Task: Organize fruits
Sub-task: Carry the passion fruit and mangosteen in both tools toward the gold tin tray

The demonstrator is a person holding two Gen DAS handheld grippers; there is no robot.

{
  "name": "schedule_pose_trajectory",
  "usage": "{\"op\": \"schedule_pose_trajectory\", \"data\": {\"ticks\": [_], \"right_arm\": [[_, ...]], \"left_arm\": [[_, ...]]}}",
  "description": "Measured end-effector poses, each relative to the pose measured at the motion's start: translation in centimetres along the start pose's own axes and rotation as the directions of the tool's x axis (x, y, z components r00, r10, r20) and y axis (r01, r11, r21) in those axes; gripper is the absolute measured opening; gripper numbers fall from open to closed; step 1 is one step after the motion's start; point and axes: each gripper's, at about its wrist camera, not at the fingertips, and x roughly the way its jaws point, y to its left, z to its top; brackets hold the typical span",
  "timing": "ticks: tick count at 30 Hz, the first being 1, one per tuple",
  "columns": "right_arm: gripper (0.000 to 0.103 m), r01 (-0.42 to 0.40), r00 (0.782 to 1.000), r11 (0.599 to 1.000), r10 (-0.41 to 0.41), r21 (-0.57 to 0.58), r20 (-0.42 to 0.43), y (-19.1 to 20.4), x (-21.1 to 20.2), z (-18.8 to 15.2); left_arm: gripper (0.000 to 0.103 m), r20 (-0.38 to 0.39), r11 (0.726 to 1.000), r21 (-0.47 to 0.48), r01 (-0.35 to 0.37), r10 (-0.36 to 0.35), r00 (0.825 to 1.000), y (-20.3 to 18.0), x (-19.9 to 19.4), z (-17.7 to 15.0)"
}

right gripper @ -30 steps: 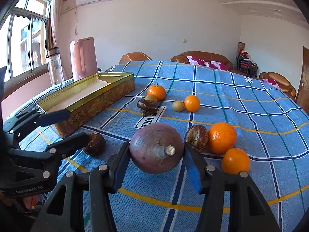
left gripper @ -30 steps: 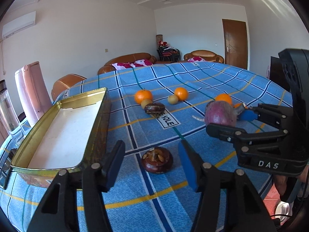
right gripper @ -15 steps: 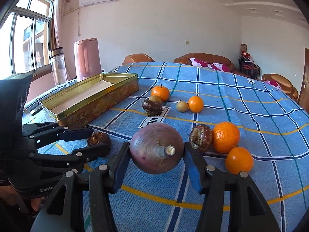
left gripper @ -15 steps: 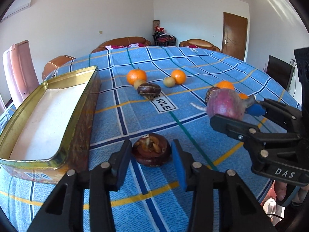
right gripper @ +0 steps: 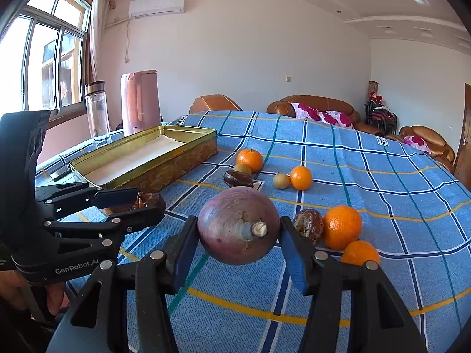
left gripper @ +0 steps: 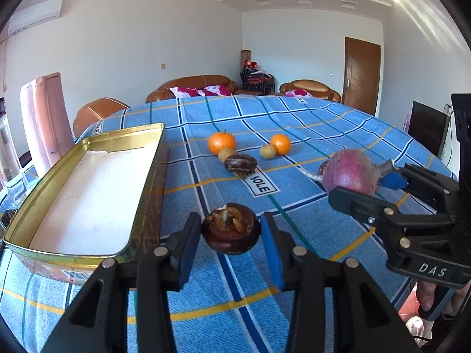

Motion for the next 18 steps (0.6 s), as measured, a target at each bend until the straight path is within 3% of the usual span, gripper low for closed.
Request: {"op": "schedule_pose_trajectory", "data": {"ticks": [18], "right_arm": [[0.056,-0.005,0.998,1.000,0.007,-0.028,0.067,0.5,-1.0,1.0]], "left_arm": [[0.043,0.114,0.998,-0.011,-0.060,0.061,0.992,0.9,-2.4,1.0]]}}
